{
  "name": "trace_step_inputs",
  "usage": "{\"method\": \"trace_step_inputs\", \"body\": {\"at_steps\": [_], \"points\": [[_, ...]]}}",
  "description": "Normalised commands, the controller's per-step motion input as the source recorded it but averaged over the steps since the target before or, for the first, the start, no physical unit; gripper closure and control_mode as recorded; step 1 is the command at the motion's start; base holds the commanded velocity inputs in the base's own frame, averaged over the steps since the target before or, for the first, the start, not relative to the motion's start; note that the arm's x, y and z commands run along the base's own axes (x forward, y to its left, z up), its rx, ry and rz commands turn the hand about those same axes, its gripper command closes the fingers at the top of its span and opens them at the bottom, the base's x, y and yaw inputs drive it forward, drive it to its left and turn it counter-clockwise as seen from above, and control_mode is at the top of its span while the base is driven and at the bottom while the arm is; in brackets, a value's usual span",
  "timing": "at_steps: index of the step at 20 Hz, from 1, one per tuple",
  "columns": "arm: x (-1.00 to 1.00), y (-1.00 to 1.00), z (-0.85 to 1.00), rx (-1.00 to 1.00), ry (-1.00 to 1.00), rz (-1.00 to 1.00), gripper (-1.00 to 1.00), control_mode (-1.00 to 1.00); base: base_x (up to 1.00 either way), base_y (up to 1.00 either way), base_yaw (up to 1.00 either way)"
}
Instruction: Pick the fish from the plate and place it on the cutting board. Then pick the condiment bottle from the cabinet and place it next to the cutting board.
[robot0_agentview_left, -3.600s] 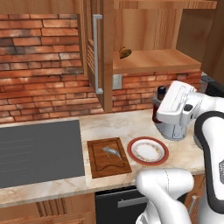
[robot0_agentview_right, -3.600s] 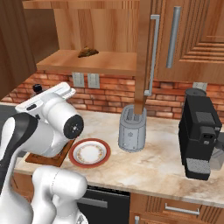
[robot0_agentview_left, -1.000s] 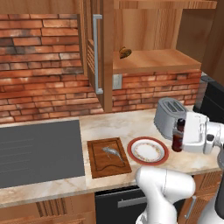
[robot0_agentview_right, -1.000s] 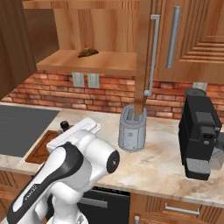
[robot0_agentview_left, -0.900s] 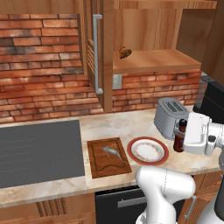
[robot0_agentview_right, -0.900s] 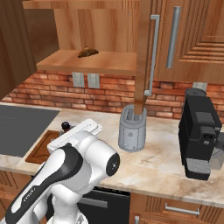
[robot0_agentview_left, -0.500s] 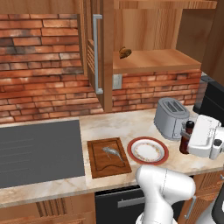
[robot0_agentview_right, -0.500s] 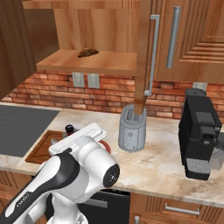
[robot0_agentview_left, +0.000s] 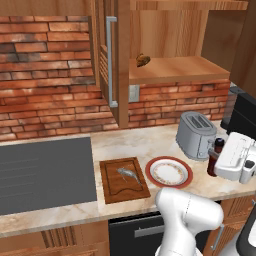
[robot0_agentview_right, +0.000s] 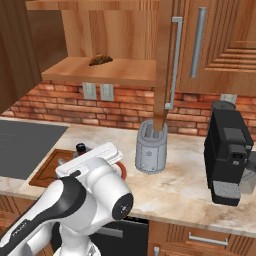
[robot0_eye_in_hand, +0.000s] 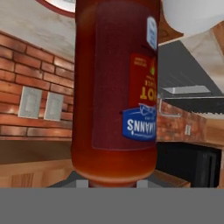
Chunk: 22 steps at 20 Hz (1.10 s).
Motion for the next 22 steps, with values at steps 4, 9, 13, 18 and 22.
{"method": "trace_step_inputs", "body": {"at_steps": [4, 9, 13, 18, 22], "points": [[0.01, -0.01, 0.0, 0.0, 0.0, -0.02, 1.0, -1.0, 0.0, 0.0, 0.0], [0.0, -0.1, 0.0, 0.0, 0.0, -0.04, 1.0, -1.0, 0.0, 0.0, 0.0], [0.01, -0.17, -0.01, 0.0, -0.01, -0.01, 1.0, -1.0, 0.0, 0.0, 0.0], [0.04, -0.18, -0.05, 0.0, 0.0, 0.0, 1.0, -1.0, 0.0, 0.0, 0.0], [0.0, -0.14, -0.14, 0.0, 0.0, 0.0, 1.0, -1.0, 0.0, 0.0, 0.0]]}}
